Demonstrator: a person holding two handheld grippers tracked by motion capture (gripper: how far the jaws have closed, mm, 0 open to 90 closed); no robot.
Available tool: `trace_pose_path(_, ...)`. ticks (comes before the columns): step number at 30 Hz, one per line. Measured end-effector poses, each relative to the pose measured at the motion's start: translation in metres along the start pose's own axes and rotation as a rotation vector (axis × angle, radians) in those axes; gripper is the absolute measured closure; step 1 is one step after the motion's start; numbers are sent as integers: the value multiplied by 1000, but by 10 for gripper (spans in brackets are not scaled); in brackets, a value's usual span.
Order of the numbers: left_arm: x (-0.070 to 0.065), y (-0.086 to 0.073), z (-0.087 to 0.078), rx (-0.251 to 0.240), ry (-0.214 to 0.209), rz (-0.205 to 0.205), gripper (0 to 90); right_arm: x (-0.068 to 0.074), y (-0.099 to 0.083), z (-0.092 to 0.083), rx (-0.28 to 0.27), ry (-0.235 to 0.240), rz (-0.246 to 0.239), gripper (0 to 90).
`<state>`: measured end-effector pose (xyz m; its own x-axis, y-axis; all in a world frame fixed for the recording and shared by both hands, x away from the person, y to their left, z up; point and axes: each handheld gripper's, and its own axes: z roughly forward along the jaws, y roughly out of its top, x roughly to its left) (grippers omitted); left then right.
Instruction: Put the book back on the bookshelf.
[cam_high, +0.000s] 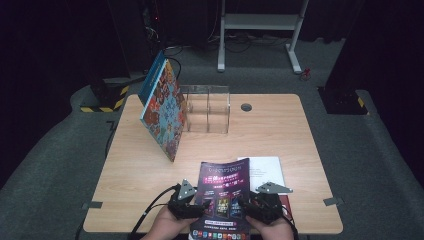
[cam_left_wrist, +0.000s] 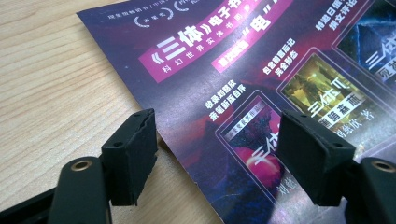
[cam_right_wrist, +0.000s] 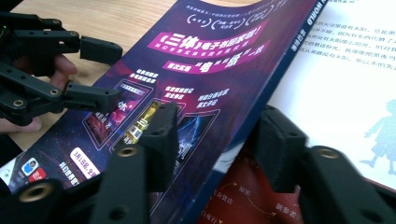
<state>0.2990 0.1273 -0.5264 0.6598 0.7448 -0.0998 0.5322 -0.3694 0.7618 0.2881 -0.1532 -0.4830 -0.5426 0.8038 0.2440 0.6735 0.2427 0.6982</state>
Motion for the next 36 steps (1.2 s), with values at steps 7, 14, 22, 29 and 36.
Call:
trace_pose_path(7,1,0,-1,-2,18,2,312,6,1,-1,-6,-2,-79,735)
trace_pose_path(14,4,-2,-5,-19,35,-28,321,26,6,-6,-117,-2,-167,826)
trace_pose_path(22,13,2,-17,-84,36,-55,351,36,15,-14,-217,-6,-209,849)
trace_pose_path(29,15,3,-22,-102,45,-49,360,35,23,-21,-275,1,-221,850)
trace_pose_path(36,18,4,-25,-120,62,-39,364,38,32,-23,-333,-1,-227,849)
